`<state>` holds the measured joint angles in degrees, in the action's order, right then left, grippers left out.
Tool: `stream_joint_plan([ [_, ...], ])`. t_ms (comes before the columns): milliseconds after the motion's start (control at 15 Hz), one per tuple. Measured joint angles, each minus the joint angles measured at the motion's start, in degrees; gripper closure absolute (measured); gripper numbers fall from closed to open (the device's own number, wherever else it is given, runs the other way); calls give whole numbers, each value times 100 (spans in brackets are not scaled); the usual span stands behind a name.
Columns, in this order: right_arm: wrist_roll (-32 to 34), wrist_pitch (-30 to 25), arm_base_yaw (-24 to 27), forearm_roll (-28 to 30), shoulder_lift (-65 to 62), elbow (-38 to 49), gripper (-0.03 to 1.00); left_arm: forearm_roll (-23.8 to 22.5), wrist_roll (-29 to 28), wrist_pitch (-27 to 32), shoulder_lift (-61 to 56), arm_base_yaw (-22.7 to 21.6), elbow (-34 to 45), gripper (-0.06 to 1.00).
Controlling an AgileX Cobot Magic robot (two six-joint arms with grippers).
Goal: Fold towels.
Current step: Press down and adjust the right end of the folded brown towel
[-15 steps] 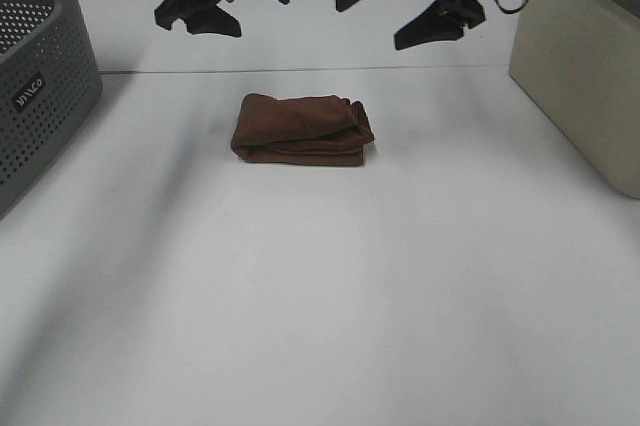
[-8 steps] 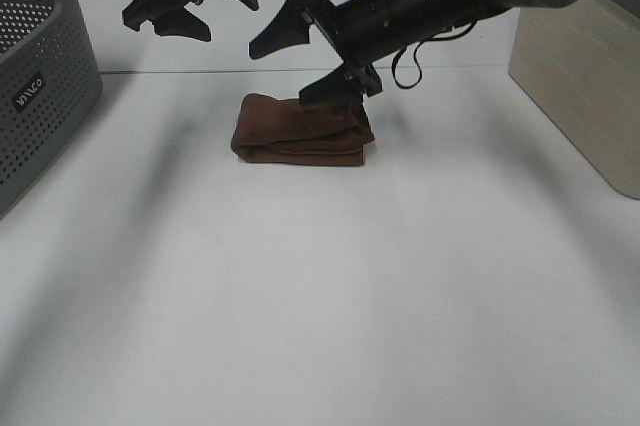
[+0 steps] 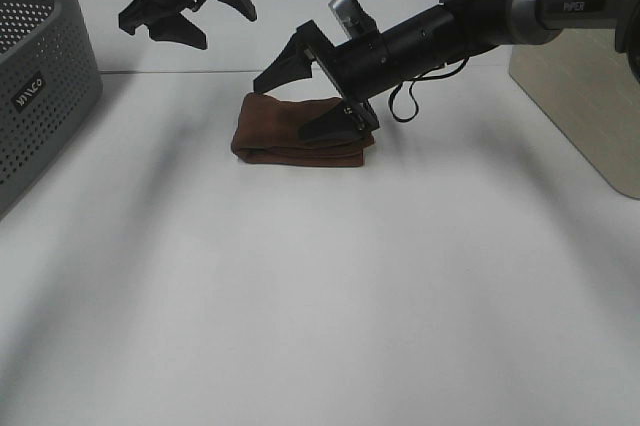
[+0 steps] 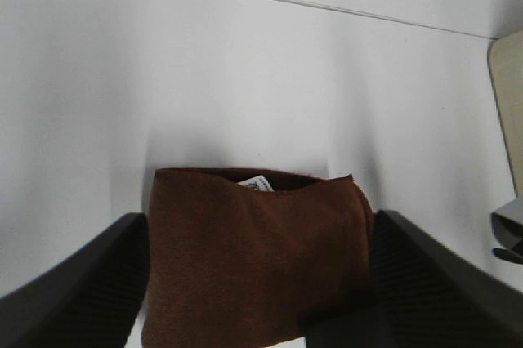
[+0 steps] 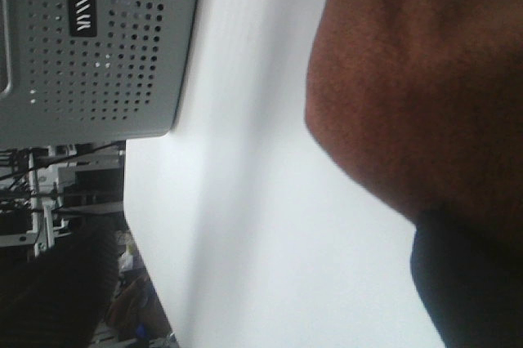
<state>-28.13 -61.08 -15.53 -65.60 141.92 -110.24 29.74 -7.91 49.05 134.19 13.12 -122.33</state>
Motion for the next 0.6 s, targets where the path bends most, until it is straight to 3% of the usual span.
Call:
stream_joint_plan([
  [267,315,-762,246,653,-539,-172,6,-1008,183,579,-533,0,0,23],
  [467,1026,-779,241,1971,-1163,-178,6,-1805,241,1358,-997,0,0,23],
  [600,1513,-791,241,2893,-1696,-178,6,-2017,246,1874,-1249,0,0,23],
])
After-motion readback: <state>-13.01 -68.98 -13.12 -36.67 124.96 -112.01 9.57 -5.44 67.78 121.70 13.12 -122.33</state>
